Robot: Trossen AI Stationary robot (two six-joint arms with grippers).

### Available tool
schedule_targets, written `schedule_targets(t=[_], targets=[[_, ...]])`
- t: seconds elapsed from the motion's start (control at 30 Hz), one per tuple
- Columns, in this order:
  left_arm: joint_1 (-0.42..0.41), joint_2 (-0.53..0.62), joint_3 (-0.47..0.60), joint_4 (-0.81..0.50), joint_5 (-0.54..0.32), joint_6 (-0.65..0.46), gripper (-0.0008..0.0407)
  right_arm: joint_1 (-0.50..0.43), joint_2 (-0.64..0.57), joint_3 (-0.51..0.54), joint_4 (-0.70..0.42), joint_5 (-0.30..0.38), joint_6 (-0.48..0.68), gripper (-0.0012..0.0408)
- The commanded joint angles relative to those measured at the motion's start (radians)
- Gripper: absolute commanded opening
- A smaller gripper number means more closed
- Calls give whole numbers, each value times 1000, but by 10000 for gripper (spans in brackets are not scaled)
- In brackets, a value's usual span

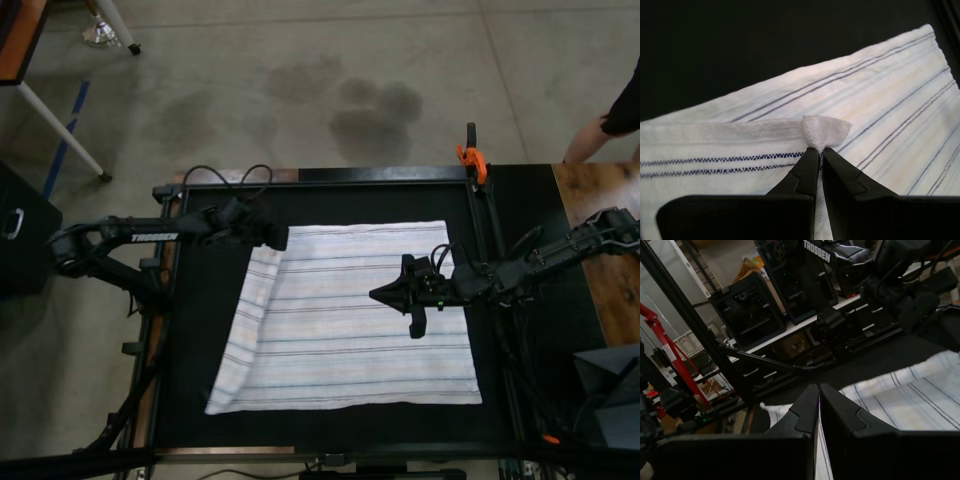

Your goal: Fold the towel

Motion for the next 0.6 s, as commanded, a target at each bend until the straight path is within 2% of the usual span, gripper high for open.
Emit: schedule_targets(t=[0.0,0.57], targets=[[-17,43,40,2,0,10,0,0,0,0,0,0,0,1],[-148,369,405,8,-3,47,0,0,0,0,0,0,1,1]])
